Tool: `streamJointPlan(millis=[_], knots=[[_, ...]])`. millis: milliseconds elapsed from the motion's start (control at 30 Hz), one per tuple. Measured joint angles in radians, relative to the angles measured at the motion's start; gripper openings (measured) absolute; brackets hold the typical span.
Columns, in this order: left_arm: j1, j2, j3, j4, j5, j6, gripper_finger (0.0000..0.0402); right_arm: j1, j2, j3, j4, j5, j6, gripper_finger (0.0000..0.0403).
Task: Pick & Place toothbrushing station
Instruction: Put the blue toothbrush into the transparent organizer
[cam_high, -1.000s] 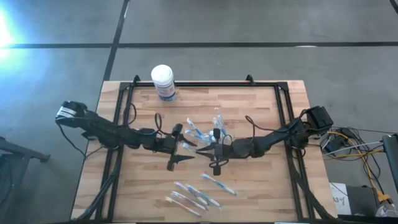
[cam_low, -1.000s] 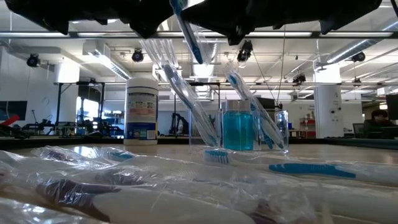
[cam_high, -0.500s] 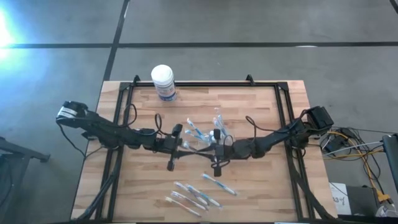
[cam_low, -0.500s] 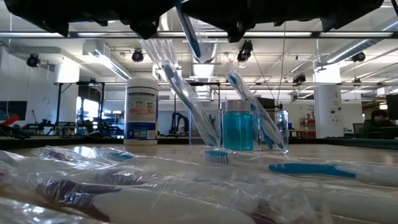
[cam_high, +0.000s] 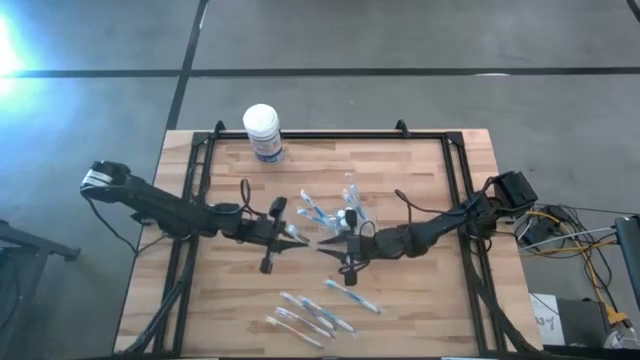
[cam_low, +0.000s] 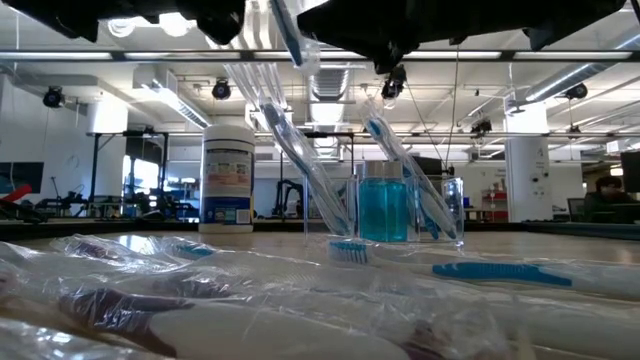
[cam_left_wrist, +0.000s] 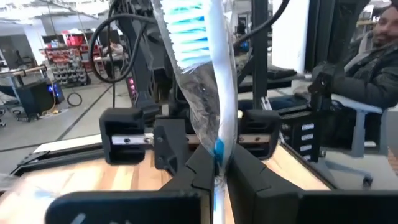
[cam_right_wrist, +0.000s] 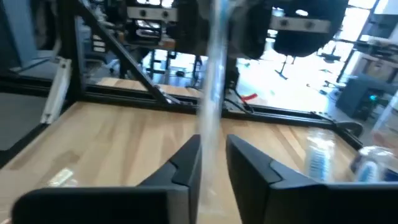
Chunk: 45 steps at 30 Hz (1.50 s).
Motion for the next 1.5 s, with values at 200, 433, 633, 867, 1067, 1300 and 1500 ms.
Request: streamJointPlan(millis=[200,433,633,867,1067,1300,1500], knots=[[-0.026,-0.129,-0.039,-0.115,-0.054,-0.026,0.0021,0.033,-0.043,-0.026,-0.027,0.057,0.031,0.0114],[-0.042,-0.108,-0.183,-0.026,-0.084,-0.141,0.0021,0.135,-0.112,-0.049,-0.024,0.122,0.006,0.0082],[-0.023,0.002,-0.232,0.100,-0.216,-0.093,0.0021,0.205,-0.114,-0.049,-0.055,0.209,-0.012,0.0016],[0.070,0.131,-0.156,0.113,-0.211,-0.022,0.0021,0.223,-0.114,-0.049,-0.078,0.255,-0.006,0.0009],[0.151,0.171,-0.080,0.145,-0.172,-0.002,0.0021,0.224,-0.115,-0.050,-0.111,0.255,-0.005,0.0008],[0.222,0.191,-0.037,0.144,-0.106,-0.018,0.0021,0.224,-0.115,-0.050,-0.138,0.256,-0.003,0.0008],[0.242,0.274,-0.038,0.168,-0.098,-0.070,0.0021,0.224,-0.115,-0.050,-0.140,0.256,0.000,0.0008]])
